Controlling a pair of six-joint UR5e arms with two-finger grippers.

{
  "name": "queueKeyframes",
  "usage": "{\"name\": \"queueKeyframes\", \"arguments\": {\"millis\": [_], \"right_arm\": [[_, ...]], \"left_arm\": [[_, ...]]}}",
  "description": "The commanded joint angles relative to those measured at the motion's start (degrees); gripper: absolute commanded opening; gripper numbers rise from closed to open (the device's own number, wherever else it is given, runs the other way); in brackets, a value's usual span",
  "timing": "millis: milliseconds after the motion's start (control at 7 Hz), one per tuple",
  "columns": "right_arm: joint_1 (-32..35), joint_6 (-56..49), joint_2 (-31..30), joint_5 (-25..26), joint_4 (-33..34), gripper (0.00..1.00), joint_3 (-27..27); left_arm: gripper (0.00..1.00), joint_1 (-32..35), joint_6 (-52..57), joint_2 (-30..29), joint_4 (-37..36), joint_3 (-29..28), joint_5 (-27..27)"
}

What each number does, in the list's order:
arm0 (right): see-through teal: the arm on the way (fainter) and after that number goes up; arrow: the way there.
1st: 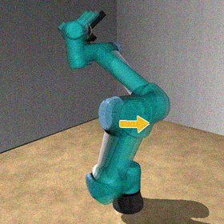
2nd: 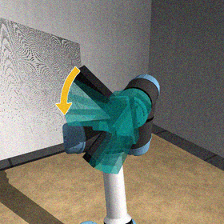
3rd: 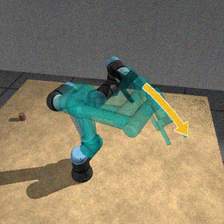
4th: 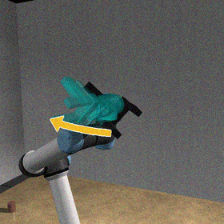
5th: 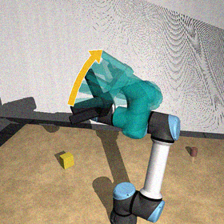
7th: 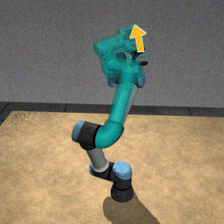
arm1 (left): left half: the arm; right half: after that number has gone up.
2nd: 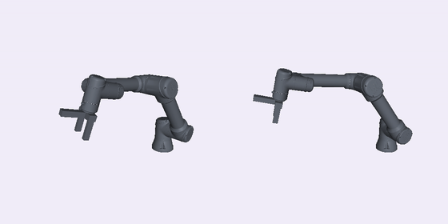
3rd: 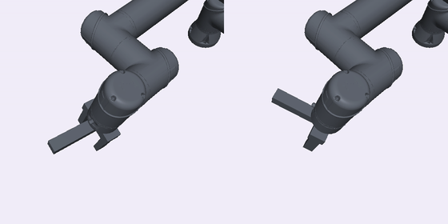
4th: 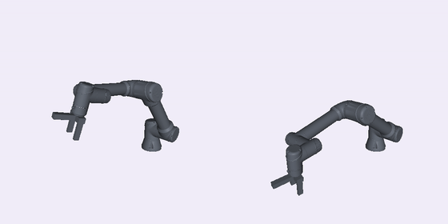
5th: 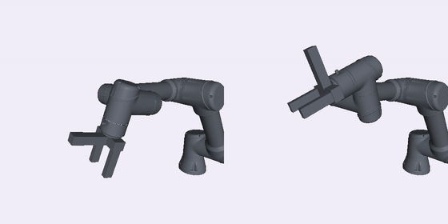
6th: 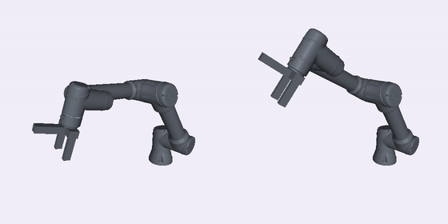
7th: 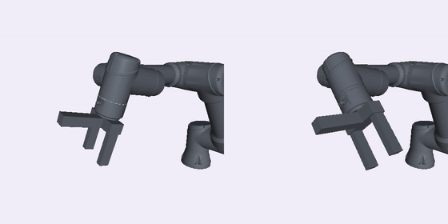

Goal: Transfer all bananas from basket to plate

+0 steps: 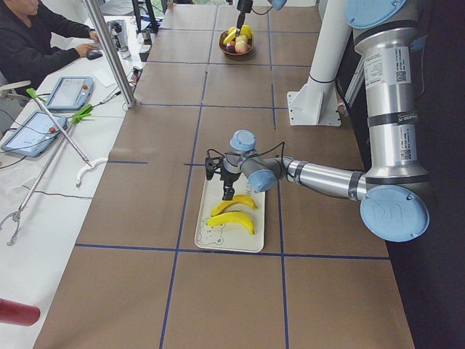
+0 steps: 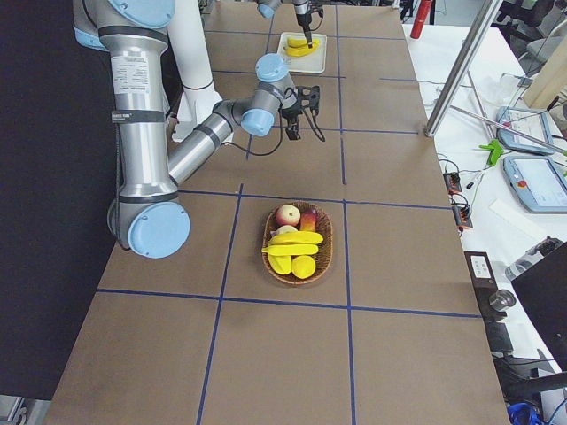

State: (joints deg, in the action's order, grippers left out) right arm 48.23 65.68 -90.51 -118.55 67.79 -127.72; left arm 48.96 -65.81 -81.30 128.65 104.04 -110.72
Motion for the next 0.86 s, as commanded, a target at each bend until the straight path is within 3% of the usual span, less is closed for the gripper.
{"name": "queueKeyframes", "arguments": {"millis": [0, 143, 286, 429, 571, 714], "right_arm": [[14.11, -22.17, -9.91, -11.91, -0.64, 1.00, 2.98], [18.52, -31.75, -13.08, -15.62, -0.82, 1.00, 6.48], [20.04, -36.72, -16.59, -15.48, -1.95, 0.99, 8.61], [20.32, -35.64, -16.80, -15.40, -3.27, 0.91, 9.33], [20.24, -33.45, -16.37, -15.22, -3.80, 0.72, 11.42], [19.80, -33.52, -16.01, -14.17, -3.63, 0.70, 12.40]], "left_arm": [[1.00, 1.31, -0.36, -4.03, -2.78, 0.64, -4.76], [1.00, 1.31, -0.63, -4.65, -2.79, 0.73, -4.77], [1.00, 1.22, -0.63, -4.83, -2.79, 0.64, -4.77], [1.00, 1.22, -1.76, -5.62, -2.87, 0.38, -4.86], [1.00, 1.22, -4.30, -7.02, -2.87, -0.14, -4.86], [1.00, 1.22, -4.58, -7.12, -2.87, -0.24, -4.86]]}}
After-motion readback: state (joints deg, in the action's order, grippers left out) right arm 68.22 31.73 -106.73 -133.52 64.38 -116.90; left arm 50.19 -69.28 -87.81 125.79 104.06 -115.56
